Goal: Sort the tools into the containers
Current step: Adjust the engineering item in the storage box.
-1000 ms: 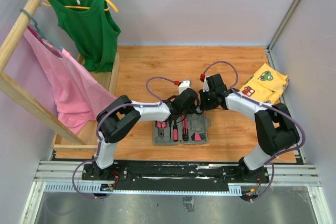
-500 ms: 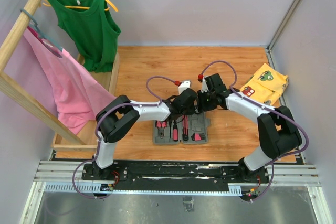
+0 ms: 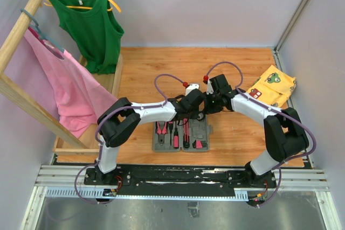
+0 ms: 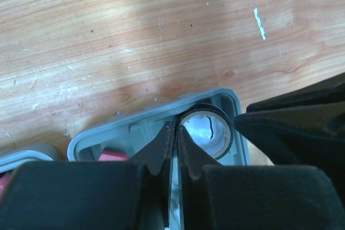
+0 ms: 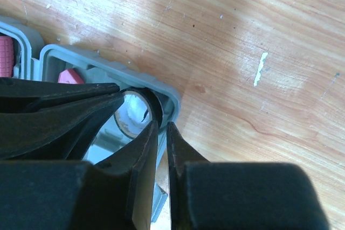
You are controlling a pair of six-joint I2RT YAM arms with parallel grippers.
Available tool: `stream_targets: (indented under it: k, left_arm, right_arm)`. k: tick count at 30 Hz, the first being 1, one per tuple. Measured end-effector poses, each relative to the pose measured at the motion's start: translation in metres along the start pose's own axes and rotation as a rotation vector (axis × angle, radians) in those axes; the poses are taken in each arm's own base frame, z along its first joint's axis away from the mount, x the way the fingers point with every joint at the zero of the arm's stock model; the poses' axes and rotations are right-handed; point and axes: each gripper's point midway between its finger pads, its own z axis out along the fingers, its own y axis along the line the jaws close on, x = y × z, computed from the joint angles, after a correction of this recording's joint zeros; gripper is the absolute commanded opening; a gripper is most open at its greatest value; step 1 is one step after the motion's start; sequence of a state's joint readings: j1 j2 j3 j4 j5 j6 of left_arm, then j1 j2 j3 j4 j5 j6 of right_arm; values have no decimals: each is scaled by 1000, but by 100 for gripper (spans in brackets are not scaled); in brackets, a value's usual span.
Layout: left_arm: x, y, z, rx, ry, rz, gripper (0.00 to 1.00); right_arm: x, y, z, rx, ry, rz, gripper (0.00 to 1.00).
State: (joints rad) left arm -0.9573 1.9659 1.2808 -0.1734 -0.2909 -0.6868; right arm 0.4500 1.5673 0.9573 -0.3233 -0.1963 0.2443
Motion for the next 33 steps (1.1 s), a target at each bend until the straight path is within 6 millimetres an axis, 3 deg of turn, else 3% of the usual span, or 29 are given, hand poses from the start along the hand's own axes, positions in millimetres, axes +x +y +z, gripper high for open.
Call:
stream_targets:
  k: [13, 19, 23, 33]
  left_arm:
    - [10, 1, -15, 15, 73, 49, 33]
    - [3, -5, -28, 48, 68, 41, 34]
    - [3, -6, -31, 63, 67, 35, 28]
    - [11, -8, -31, 86, 93, 32, 24]
  right_arm:
    - [1, -1, 1, 3, 4, 0, 14]
    - [-3, 3, -7, -11, -23, -1, 13]
    - [0, 7, -13, -30, -34, 11, 11]
    - [13, 12, -8, -68, 3, 38, 11]
